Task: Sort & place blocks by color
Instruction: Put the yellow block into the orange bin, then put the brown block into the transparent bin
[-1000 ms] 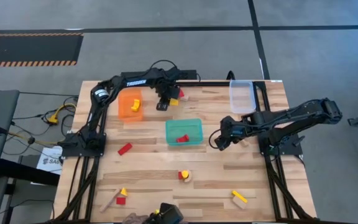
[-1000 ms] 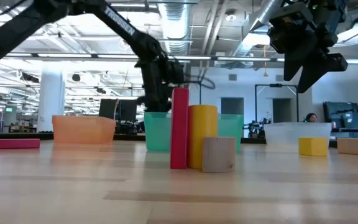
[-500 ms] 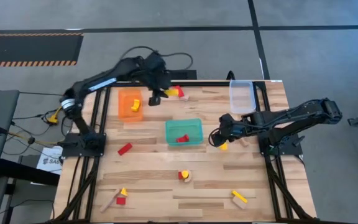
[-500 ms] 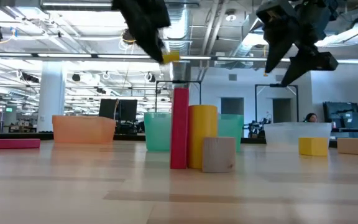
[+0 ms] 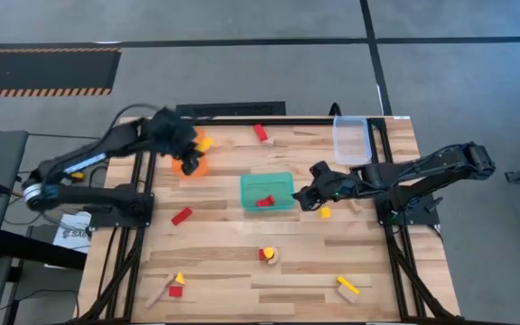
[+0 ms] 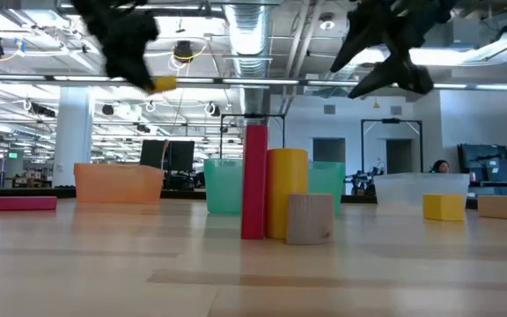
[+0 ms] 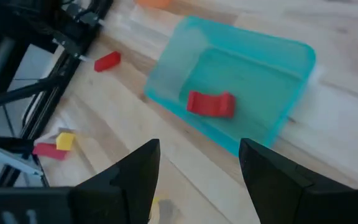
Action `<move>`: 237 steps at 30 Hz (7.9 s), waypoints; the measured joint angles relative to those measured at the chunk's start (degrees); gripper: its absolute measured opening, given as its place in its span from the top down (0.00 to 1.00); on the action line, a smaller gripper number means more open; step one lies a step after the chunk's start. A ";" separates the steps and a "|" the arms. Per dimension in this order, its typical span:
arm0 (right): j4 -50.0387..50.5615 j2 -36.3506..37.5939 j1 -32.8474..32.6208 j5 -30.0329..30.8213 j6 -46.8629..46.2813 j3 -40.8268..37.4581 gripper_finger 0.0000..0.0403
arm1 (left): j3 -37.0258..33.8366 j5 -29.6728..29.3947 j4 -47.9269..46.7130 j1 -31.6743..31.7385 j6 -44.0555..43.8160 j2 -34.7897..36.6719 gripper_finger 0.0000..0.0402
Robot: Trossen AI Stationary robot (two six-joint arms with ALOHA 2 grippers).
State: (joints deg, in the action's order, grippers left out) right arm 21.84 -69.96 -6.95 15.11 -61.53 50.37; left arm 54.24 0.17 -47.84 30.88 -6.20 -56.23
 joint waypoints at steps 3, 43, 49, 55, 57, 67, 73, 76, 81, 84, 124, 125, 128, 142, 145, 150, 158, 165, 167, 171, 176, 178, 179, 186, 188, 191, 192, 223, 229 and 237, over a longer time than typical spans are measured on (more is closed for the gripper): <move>-1.46 -0.34 2.03 -0.01 4.74 -0.09 0.40 | -7.76 -7.80 0.01 -0.56 -17.38 6.67 0.76; 1.63 -0.28 9.57 -10.49 20.58 -0.09 0.40 | -4.45 9.49 -4.48 -2.59 -12.80 -7.33 0.33; 1.62 -0.28 9.59 -10.48 16.77 -0.09 0.40 | -7.52 7.81 -4.42 -21.54 -13.86 -7.34 0.38; 1.58 -0.28 9.59 -10.53 15.17 -0.09 0.40 | -7.59 18.41 -8.89 -37.77 -13.54 -7.34 0.39; 1.58 -0.28 9.61 -10.53 15.05 -0.09 0.40 | -7.59 21.85 -9.74 -43.44 -11.27 -7.34 0.39; 1.69 -0.28 9.59 -10.56 17.05 -0.09 0.40 | -7.59 21.05 -0.44 -69.07 -35.68 -7.39 0.39; 1.72 -0.28 9.59 -10.58 18.84 -0.09 0.40 | -7.63 9.75 3.44 -77.25 -58.13 -7.67 0.39; 1.71 -0.28 9.59 -10.58 20.79 -0.09 0.40 | -7.61 7.02 3.82 -80.91 -62.00 -8.32 0.39; 1.75 -0.28 9.59 -10.58 21.72 -0.11 0.40 | -7.61 7.29 5.05 -86.74 -65.02 -12.85 0.39; 1.75 -0.28 9.59 -10.58 21.70 -0.11 0.40 | -7.61 7.40 7.08 -89.14 -66.38 -16.65 0.39; 1.98 -0.28 10.21 -13.71 20.51 -0.11 0.40 | -7.84 -17.88 -25.60 -88.91 -91.18 -16.21 0.94; 1.85 -0.28 10.53 -13.70 21.00 -0.11 0.40 | -7.72 -21.74 -28.54 -87.37 -92.77 -12.95 0.94; 1.81 -0.28 11.71 -13.68 21.48 -0.11 0.40 | -7.74 -34.60 -31.28 -81.47 -93.92 -3.23 0.94; -28.10 -3.41 13.77 -17.47 29.25 -0.17 0.40 | -7.68 -19.07 21.16 -39.91 -28.66 8.44 0.94; -40.91 -5.48 14.37 -22.35 28.76 -0.09 0.40 | -7.68 -5.48 32.97 -33.12 -18.78 5.34 0.94; -57.71 -8.18 14.95 -27.54 28.17 -0.11 0.40 | -7.61 10.41 48.39 -25.40 -16.77 -2.85 0.94; -68.70 -10.97 13.78 -28.71 30.39 -0.13 0.40 | -7.61 15.33 64.21 -24.82 -16.80 -14.16 0.94; -67.38 -10.94 10.53 -22.88 39.70 -0.11 0.40 | -6.08 16.07 69.23 -24.88 -16.89 -18.72 0.94; -65.44 -10.94 10.19 -20.24 40.19 -0.11 0.40 | -5.34 15.79 69.25 -24.77 -15.97 -19.61 0.94; -63.01 -10.94 10.16 -18.21 40.19 -0.11 0.40 | -4.89 13.51 69.36 -24.88 -14.70 -20.37 0.94; -62.34 -10.94 10.16 -17.52 39.99 -0.11 0.42 | -4.87 10.33 69.11 -24.53 -14.58 -21.19 0.94; -61.90 -10.94 10.18 -16.93 39.97 -0.11 0.47 | -4.86 10.16 68.65 -24.36 -14.60 -21.68 0.94; -61.93 -10.96 10.19 -16.70 39.99 -0.11 0.50 | -4.92 10.20 68.49 -24.34 -14.76 -21.86 0.94; -59.87 -10.88 11.42 -17.14 38.80 -0.09 0.85 | -4.88 9.29 69.10 -24.36 -14.79 -22.70 0.90; -59.23 -10.81 11.60 -17.33 38.76 -0.02 0.87 | -4.90 8.03 69.26 -24.30 -13.76 -22.68 0.83; -57.43 -10.82 11.99 -17.64 38.46 -0.04 0.87 | -4.92 6.58 70.24 -23.38 -12.68 -22.49 0.69; -55.28 -10.06 12.21 -17.88 38.43 -0.05 0.87 | -4.89 6.18 69.78 -22.99 -12.57 -22.44 0.65; 19.01 1.47 62.09 -6.43 43.63 4.70 0.87 | -4.90 4.98 45.11 -11.81 -20.56 -13.68 0.34; 24.80 -8.05 66.58 -6.45 46.63 11.95 0.87 | -4.90 5.92 45.11 -13.17 -22.13 -13.68 0.34; 30.53 -15.99 67.81 -6.42 50.53 16.55 0.63 | -4.90 5.84 44.15 -15.04 -22.58 -13.68 0.34</move>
State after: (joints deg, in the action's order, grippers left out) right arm 52.37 -85.95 60.85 8.69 -11.00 66.92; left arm 49.34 6.01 -3.70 15.84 -28.78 -69.91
